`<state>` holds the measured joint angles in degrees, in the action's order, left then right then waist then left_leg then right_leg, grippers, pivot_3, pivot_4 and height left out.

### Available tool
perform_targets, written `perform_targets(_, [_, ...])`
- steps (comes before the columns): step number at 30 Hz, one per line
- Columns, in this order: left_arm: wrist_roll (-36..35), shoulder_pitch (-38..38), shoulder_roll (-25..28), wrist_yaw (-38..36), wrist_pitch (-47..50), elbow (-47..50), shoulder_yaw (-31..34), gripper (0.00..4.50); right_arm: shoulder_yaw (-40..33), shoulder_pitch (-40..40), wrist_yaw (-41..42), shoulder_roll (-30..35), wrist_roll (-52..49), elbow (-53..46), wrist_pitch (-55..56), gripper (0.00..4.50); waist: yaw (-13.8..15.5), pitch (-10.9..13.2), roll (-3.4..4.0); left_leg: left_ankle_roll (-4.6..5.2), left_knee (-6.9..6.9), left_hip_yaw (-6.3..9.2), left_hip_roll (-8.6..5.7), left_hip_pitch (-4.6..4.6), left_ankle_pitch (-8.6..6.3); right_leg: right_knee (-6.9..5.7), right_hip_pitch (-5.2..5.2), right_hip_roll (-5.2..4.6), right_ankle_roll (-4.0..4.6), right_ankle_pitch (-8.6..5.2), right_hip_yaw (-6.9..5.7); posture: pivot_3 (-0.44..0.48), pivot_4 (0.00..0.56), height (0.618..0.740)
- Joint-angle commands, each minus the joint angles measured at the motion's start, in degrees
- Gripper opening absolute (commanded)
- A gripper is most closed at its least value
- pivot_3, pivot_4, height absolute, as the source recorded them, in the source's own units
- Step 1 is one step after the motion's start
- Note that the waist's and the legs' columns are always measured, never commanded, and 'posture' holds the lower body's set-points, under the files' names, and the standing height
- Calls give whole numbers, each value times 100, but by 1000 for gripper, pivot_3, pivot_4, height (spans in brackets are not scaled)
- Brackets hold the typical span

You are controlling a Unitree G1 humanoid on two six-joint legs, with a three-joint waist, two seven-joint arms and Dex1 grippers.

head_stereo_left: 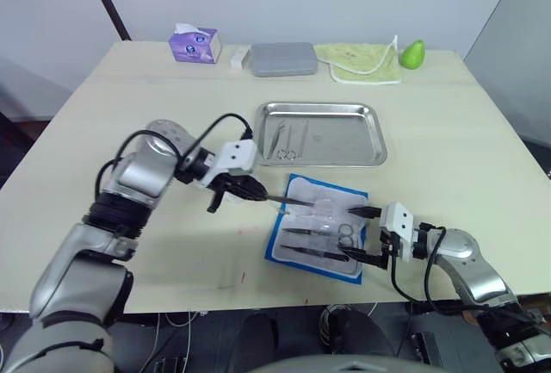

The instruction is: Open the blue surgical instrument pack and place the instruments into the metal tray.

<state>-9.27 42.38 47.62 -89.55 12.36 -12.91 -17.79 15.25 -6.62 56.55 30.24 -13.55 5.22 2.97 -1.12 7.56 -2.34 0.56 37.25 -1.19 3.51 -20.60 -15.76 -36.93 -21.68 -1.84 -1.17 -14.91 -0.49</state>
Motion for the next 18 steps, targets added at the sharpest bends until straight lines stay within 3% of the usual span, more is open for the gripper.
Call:
perform_targets(1, [-503, -174, 38, -30, 265, 445, 501, 30, 673, 288, -49, 86, 905, 1004, -475, 4500, -3, 0, 0, 0, 0, -1, 0, 1, 0, 0, 0, 0, 0, 0, 1, 0, 150, 736])
perform_targets(5, [-885, -434, -182, 850, 1192, 904, 1025, 30, 656, 262, -28, 81, 901, 1068, -432, 4500, 0, 0, 0, 0, 0, 0, 5, 2, 0, -1, 0, 3, -1, -1, 2, 0, 150, 736])
perform_targets(9, [-1078, -546, -897, 2512, 2519, 1568, 1463, 30, 643, 254, 3, 99, 908, 1134, -371, 4500, 9, -6, -10, 0, 0, 4, 5, 2, 0, -1, 2, 2, -19, -10, 1, 0, 150, 736])
perform_targets(12, [-477, -358, -2233, 4872, 3399, 1987, 1556, 30, 636, 252, 48, 137, 914, 1192, -311, 4500, 36, -21, -20, 0, 0, 8, 3, 9, 0, -2, 11, 3, -39, 2, 2, 0, 150, 736])
perform_targets(18, [172, 187, -3978, 7318, 3997, 1575, 1753, 30, 605, 178, 136, 190, 894, 1253, -278, 4500, 31, -50, -59, -1, 3, 9, -4, 5, 0, -1, 13, 0, -23, 15, 4, 0, 150, 736])
